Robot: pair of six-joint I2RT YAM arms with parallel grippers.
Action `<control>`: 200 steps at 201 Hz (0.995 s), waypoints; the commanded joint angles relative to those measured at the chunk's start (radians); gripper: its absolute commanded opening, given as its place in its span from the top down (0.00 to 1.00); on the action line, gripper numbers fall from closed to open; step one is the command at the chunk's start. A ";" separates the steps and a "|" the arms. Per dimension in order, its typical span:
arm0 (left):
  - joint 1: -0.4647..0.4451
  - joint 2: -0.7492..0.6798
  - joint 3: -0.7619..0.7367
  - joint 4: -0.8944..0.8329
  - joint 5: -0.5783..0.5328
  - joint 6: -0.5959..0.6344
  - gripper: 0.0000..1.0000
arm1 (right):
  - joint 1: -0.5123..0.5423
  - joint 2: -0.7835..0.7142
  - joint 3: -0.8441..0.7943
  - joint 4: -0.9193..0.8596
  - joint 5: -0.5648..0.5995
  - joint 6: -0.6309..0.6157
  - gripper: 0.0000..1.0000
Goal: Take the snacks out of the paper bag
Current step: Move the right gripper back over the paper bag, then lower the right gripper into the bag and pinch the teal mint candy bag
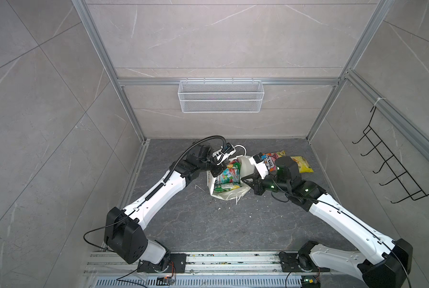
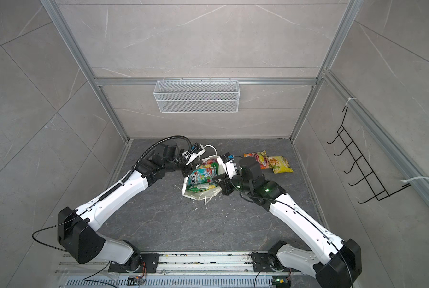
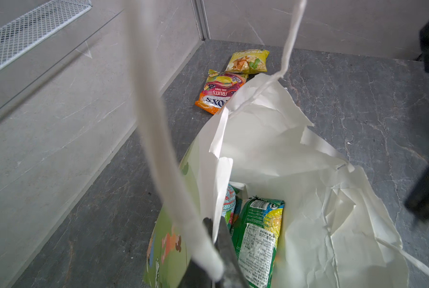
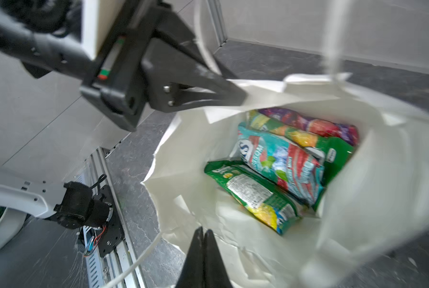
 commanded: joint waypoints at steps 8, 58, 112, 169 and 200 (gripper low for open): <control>-0.012 -0.059 0.033 0.006 0.047 0.008 1.00 | 0.098 0.058 -0.044 0.122 0.139 -0.024 0.98; -0.013 -0.077 0.023 0.001 0.044 0.011 1.00 | 0.156 0.221 -0.014 0.119 0.287 -0.022 1.00; -0.014 -0.099 -0.005 0.002 0.072 0.025 1.00 | 0.156 0.323 0.018 0.044 0.468 0.053 0.96; -0.021 -0.116 -0.034 0.004 0.113 0.038 1.00 | 0.157 0.348 -0.020 0.078 0.655 0.143 0.76; -0.024 -0.112 -0.040 0.013 0.125 0.036 1.00 | 0.156 0.379 -0.031 0.134 0.698 0.153 0.64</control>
